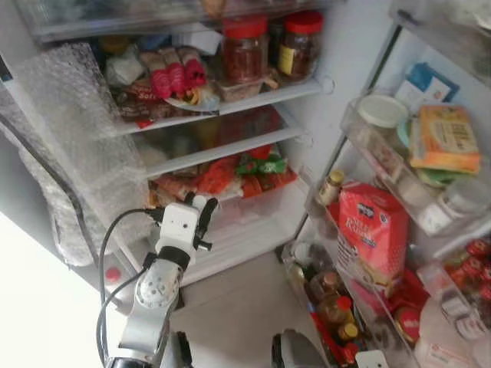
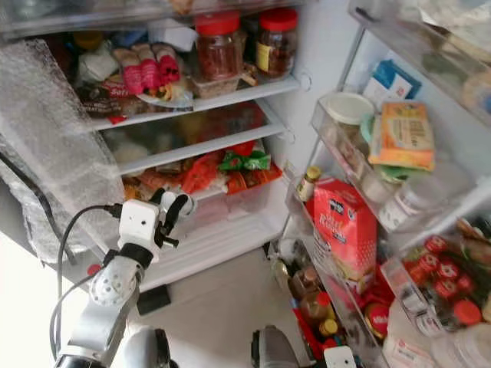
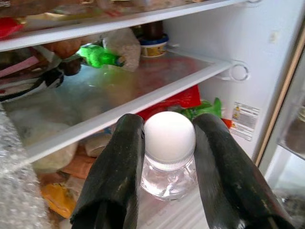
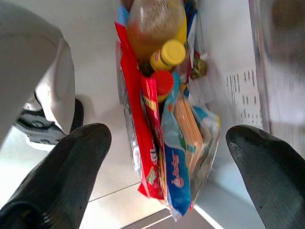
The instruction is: Restocking fridge
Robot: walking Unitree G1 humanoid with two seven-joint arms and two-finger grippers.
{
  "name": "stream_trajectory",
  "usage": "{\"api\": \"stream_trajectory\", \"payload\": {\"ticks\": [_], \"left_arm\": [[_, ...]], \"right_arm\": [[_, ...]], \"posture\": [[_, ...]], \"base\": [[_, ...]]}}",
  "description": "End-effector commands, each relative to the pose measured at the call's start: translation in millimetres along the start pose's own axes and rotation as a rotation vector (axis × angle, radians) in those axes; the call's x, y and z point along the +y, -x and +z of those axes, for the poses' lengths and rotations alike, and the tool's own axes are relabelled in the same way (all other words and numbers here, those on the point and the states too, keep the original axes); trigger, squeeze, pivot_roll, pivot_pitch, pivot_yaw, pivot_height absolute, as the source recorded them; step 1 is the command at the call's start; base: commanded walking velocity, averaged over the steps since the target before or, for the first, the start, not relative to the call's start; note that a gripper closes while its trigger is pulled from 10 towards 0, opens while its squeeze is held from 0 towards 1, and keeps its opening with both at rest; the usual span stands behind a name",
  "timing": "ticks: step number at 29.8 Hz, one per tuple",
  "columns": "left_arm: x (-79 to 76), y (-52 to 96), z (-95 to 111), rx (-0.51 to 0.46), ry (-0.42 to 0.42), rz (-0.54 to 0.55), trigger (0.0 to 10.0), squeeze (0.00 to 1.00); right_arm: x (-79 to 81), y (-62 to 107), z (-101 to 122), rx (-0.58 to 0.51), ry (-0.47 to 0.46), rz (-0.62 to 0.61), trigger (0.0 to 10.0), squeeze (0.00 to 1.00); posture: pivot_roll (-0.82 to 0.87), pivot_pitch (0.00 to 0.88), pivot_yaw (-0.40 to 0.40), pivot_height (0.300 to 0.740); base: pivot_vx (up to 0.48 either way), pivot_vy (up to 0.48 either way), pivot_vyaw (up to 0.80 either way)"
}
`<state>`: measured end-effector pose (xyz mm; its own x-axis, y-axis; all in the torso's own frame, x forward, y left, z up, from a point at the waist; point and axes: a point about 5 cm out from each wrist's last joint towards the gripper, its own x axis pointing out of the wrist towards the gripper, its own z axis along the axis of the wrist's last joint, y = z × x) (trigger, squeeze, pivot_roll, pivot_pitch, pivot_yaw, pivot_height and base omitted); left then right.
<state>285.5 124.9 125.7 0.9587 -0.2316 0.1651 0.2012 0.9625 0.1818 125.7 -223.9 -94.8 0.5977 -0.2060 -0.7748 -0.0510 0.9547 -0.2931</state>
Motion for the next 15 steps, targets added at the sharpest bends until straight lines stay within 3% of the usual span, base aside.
{"api": "stream_trajectory", "payload": {"ticks": [1, 15], "left_arm": [[-2.8, -1.5, 3.5, -0.017, -0.006, -0.013, 10.0, 0.00], [-3.9, -0.6, 4.3, -0.023, -0.016, -0.020, 10.0, 0.00]], "right_arm": [[0.1, 1.8, -6.3, 0.025, -0.001, 0.005, 10.0, 0.00], [-0.3, 1.5, -6.1, 0.029, 0.009, 0.011, 10.0, 0.00]], "posture": [[-0.21, 0.154, -0.043, 0.641], [-0.20, 0.156, -0.046, 0.641]], "base": [[0.337, 0.000, 0.00], [0.337, 0.000, 0.00]]}}
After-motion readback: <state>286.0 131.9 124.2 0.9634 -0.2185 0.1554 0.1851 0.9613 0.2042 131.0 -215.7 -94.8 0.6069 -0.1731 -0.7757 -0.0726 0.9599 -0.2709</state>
